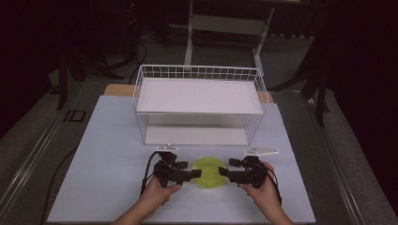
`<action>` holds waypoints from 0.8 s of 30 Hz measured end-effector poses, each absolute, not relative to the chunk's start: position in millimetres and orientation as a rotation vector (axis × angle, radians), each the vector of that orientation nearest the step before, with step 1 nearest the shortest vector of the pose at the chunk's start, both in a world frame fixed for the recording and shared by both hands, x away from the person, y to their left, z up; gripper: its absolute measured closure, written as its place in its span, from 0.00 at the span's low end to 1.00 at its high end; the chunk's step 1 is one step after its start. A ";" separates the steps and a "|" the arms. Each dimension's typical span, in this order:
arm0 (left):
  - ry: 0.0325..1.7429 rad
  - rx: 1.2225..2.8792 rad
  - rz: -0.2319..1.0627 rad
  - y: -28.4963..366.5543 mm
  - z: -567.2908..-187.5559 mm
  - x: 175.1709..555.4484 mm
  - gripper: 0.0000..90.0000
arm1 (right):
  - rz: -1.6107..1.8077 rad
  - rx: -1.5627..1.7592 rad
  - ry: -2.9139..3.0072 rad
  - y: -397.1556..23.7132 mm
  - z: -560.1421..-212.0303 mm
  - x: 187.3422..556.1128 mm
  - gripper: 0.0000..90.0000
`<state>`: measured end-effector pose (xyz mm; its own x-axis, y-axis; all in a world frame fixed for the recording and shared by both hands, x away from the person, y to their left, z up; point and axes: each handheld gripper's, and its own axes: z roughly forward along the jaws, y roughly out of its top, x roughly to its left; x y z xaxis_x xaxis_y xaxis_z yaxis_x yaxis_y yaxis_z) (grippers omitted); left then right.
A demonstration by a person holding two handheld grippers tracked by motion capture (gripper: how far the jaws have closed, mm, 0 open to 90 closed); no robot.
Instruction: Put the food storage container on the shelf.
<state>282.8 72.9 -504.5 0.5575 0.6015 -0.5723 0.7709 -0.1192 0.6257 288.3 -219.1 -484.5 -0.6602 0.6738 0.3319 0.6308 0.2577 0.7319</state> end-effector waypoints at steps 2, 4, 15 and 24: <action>1.150 1.818 -0.203 71.0 -506.4 281.9 0.32 | 1.383 1.291 2.464 -218.3 -486.8 289.9 0.37; 1.161 1.814 -0.224 70.5 -508.5 282.1 0.40 | 1.368 1.311 2.470 -217.8 -489.2 291.4 0.37; 1.166 1.815 -0.269 70.8 -508.8 274.5 0.78 | 1.419 1.436 2.526 -219.5 -490.4 288.8 0.72; 1.156 1.816 -0.215 74.8 -498.5 260.7 0.91 | 1.359 1.366 2.498 -213.6 -473.4 271.3 0.89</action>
<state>260.7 74.8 -498.5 0.5395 0.6168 -0.5732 0.7815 -0.1134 0.6135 271.3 -213.6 -473.4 -0.6251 0.6801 0.3830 0.6911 0.2543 0.6765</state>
